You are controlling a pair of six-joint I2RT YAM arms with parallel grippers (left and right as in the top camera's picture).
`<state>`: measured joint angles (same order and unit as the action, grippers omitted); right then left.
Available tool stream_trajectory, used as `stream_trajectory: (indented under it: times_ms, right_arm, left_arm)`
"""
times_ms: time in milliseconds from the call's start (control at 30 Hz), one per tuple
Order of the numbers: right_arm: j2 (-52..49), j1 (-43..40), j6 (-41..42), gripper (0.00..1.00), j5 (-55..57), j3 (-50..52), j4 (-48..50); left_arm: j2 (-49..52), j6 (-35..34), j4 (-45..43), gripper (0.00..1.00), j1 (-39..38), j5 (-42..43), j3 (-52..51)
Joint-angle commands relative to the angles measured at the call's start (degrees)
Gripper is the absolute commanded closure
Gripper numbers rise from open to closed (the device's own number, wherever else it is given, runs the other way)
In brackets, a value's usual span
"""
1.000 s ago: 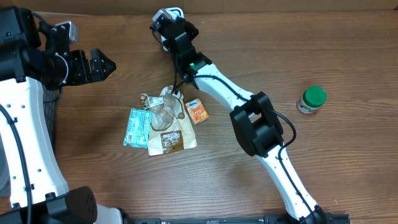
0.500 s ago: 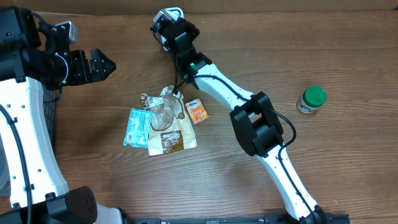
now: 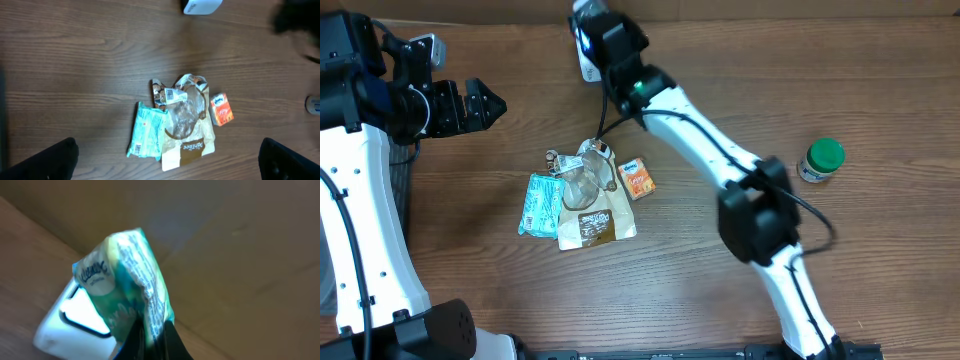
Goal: Scan the item barcode
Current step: 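Carry the tissue pack beside the jar on the right and release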
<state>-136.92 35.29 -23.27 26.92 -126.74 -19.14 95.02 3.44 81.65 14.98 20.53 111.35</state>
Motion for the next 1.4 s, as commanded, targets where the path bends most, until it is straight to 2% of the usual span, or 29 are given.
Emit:
stream_trajectory:
  times_ms: [0, 67, 267, 400, 500, 733, 1033, 1367]
  right_arm:
    - [14.97, -0.33, 14.1, 0.96, -9.99, -0.35, -12.7]
    - [19.08, -0.94, 17.14, 0.96, -12.04, -0.35, -20.85]
    - [29.49, -5.35, 32.96, 0.96, -12.02, -0.35, -48.22]
    - [30.38, -12.15, 44.28, 0.96, -12.07, -0.26, -62.18]
    - [30.14, -18.03, 46.47, 0.96, -14.51, 2.93, -68.13]
    - [30.14, -27.52, 46.45, 0.96, -17.53, 18.49, -66.07]
    - [30.14, -29.57, 45.97, 0.96, -9.86, 39.82, -52.94]
    - [30.14, -29.57, 46.01, 0.96, 4.48, 48.81, -43.71]
  left_arm:
    - [-0.63, 1.29, -0.02, 0.0, -0.44, -0.2, 0.28]
    - [-0.63, 1.29, -0.02, 0.0, -0.44, -0.2, 0.28]
    - [-0.63, 1.29, -0.02, 0.0, -0.44, -0.17, 0.28]
    - [-0.63, 1.29, -0.02, 0.0, -0.42, -0.17, 0.28]
    - [-0.63, 1.29, -0.02, 0.0, -0.44, -0.17, 0.28]
    - [-0.63, 1.29, -0.02, 0.01, -0.44, -0.17, 0.28]
    - [-0.63, 1.29, -0.02, 0.0, -0.44, -0.17, 0.28]
    - [-0.63, 1.29, -0.04, 0.01, -0.44, -0.2, 0.28]
